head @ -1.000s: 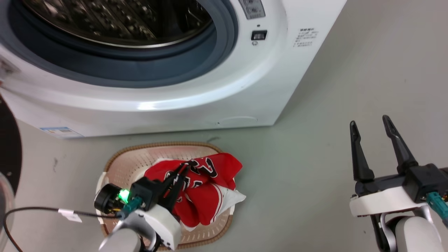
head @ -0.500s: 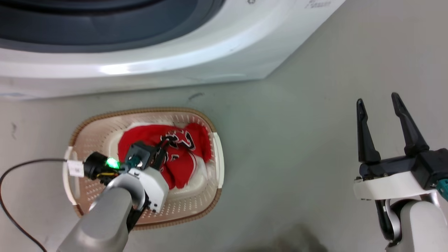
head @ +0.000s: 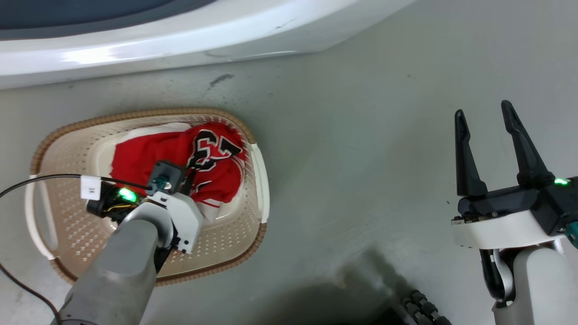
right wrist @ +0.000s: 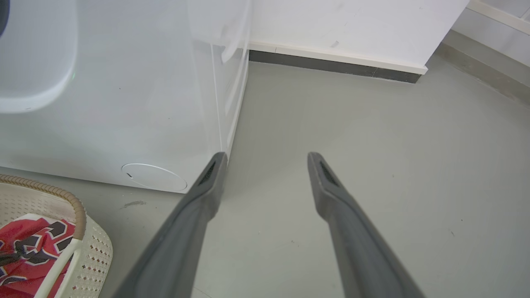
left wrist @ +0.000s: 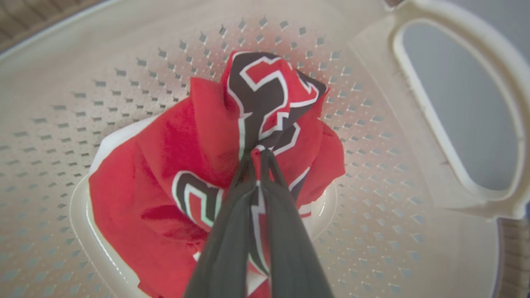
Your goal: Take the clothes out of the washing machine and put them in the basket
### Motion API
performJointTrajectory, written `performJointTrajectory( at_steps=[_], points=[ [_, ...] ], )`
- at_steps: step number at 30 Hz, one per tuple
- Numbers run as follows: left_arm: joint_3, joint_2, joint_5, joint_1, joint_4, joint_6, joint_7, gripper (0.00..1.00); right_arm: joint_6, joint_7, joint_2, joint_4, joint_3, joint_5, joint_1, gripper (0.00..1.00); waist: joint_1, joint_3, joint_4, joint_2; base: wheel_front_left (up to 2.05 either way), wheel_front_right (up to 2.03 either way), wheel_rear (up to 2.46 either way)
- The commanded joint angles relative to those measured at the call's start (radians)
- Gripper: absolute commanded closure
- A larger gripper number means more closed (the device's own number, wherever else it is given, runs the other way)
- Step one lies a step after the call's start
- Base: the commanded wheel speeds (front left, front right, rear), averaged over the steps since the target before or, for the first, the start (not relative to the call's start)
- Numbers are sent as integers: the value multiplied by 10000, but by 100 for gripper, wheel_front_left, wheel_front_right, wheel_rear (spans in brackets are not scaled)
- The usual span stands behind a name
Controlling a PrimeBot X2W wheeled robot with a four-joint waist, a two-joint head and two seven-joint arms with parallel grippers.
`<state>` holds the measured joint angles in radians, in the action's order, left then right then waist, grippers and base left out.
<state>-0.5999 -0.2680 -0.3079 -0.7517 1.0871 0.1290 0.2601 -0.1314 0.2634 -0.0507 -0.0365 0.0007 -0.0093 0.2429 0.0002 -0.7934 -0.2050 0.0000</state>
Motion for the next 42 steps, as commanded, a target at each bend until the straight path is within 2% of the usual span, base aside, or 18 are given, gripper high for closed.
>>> performJointTrajectory(
  at_steps=[1, 6, 7, 8, 16, 18, 29, 36, 42],
  points=[
    [51, 10, 6, -152, 227, -55, 58, 100, 14, 20, 11, -47, 46, 45, 121, 0, -2, -202, -178, 0, 0, 0, 0],
    [354, 82, -199, -349, 580, -209, 70, 100, 14, 20, 11, -92, 114, 171, 232, 0, -2, -375, -322, 0, 0, 0, 0],
    [376, 64, -179, -333, 586, -252, 71, 59, 14, 20, 11, -84, 106, 169, 237, 0, -2, -377, -334, 0, 0, 0, 0],
    [401, 61, -160, -321, 570, -295, 70, 0, 14, 20, 11, -67, 92, 176, 238, 0, -2, -367, -338, 0, 0, 0, 0],
    [618, 47, -64, 90, 74, -471, 54, 0, 14, 20, 9, 183, 4, 124, 302, 0, -2, 339, -164, 0, 0, 0, 0],
    [718, -12, 27, 214, -319, -632, 55, 0, 14, 20, 9, 208, -40, 83, 334, 0, -2, 648, -89, 0, 0, 0, 0],
    [1939, 175, 239, 1828, -3369, -508, 54, 0, 13, 20, 8, 576, -516, -222, -5, 0, -2, 3021, 573, 0, 0, 0, 0],
    [3087, 340, 473, 2942, -5487, -354, 54, 0, 13, 20, 9, 744, -671, -467, -475, 0, -2, 4397, 1126, 0, 0, 0, 0],
    [4186, 544, 935, 4026, -7289, -458, 55, 0, 13, 20, 9, 813, -749, -607, -835, 0, -2, 5336, 1592, 0, 0, 0, 0]
  ],
)
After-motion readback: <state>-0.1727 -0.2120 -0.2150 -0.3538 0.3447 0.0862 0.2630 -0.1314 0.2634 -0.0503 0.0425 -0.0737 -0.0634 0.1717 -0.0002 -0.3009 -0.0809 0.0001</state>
